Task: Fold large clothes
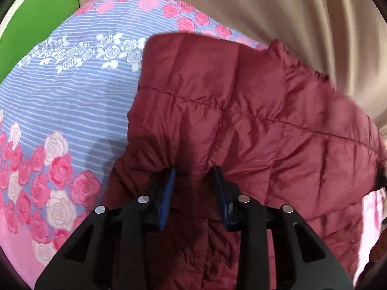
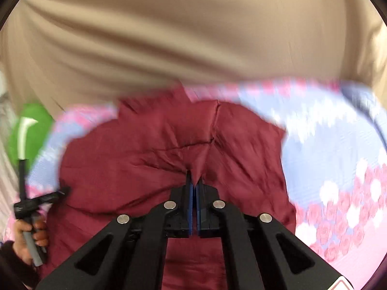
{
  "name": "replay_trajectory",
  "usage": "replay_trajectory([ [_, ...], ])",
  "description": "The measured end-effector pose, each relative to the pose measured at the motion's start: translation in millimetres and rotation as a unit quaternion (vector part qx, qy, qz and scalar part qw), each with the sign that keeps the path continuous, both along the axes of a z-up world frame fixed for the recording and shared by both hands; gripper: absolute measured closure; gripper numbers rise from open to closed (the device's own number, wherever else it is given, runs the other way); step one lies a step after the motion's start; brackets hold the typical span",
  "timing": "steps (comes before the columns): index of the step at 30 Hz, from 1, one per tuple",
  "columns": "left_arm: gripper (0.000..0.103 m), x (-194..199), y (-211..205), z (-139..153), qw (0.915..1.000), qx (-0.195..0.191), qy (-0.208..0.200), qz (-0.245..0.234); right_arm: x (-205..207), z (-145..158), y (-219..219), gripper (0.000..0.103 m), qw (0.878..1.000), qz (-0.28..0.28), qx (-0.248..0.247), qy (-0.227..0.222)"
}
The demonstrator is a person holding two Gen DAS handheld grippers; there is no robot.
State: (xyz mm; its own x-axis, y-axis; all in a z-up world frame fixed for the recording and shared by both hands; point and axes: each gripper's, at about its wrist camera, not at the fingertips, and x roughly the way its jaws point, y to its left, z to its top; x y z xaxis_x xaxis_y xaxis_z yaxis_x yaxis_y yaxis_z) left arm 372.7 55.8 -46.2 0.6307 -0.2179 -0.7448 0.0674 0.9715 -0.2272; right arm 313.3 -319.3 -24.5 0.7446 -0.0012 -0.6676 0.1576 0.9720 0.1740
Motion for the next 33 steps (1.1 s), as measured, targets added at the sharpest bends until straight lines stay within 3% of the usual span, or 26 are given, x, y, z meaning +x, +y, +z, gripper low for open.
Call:
replay_trajectory([
  [2, 0.071, -0.9, -6.9, 0.2, 0.9999, 0.015, -0.006, -0.004, 24.9, -51.8, -13.6, 0.103, 0.995, -0.016, -0.018, 0.097],
  [4, 0.071, -1.5, -9.5, 1.0, 0.9997, 0.023, -0.004, -0.002, 20.7, -56.4, -19.0, 0.103, 0.996, -0.021, -0.009, 0.088],
  [8, 0.072, -21.1, -4.2, 24.6, 0.9981, 0.046, -0.037, 0.018, -10.6, -3.9, -11.7, 0.097, 0.997, -0.068, -0.043, 0.012],
  [9, 0.072, -28.1, -4.3, 34.7, 0.9977, 0.041, -0.052, 0.017, -15.3, 5.2, -7.3, 0.091, 0.997, -0.065, -0.045, -0.003],
  [12, 0.069, -36.9, -17.9, 62.6, 0.9957, 0.029, -0.087, 0.003, -10.7, 20.0, 25.4, 0.091, 0.999, 0.003, -0.037, -0.014],
  [16, 0.065, -14.8, -53.4, 60.5, 0.9948, 0.049, -0.086, -0.022, 19.2, -0.9, 68.6, 0.092, 0.996, 0.077, -0.047, 0.010],
  [20, 0.065, 3.0, -56.3, 20.2, 0.9946, 0.084, -0.061, -0.009, 44.4, -51.6, 52.5, 0.102, 0.995, 0.045, -0.066, 0.061],
  [22, 0.063, 0.9, -45.1, 3.1, 0.9960, 0.063, -0.061, -0.011, 35.6, -65.1, 22.3, 0.103, 0.998, 0.046, 0.001, 0.053],
  [23, 0.063, -0.1, -34.4, 2.0, 0.9981, 0.027, -0.055, -0.013, 26.9, -66.4, 12.7, 0.103, 0.997, 0.044, 0.025, 0.053],
  [26, 0.065, -5.8, -21.8, -1.7, 0.9987, -0.005, -0.050, 0.000, 13.0, -74.8, -5.5, 0.103, 0.996, 0.037, 0.071, 0.043],
  [30, 0.065, -23.9, -16.4, -7.1, 0.9989, -0.016, -0.043, 0.002, -2.7, -76.8, -0.9, 0.103, 0.996, 0.029, 0.069, 0.041],
  [33, 0.065, -37.8, 1.9, -9.1, 0.9978, -0.054, -0.039, 0.000, -19.7, -76.6, -2.1, 0.103, 0.996, 0.025, 0.075, 0.041],
])
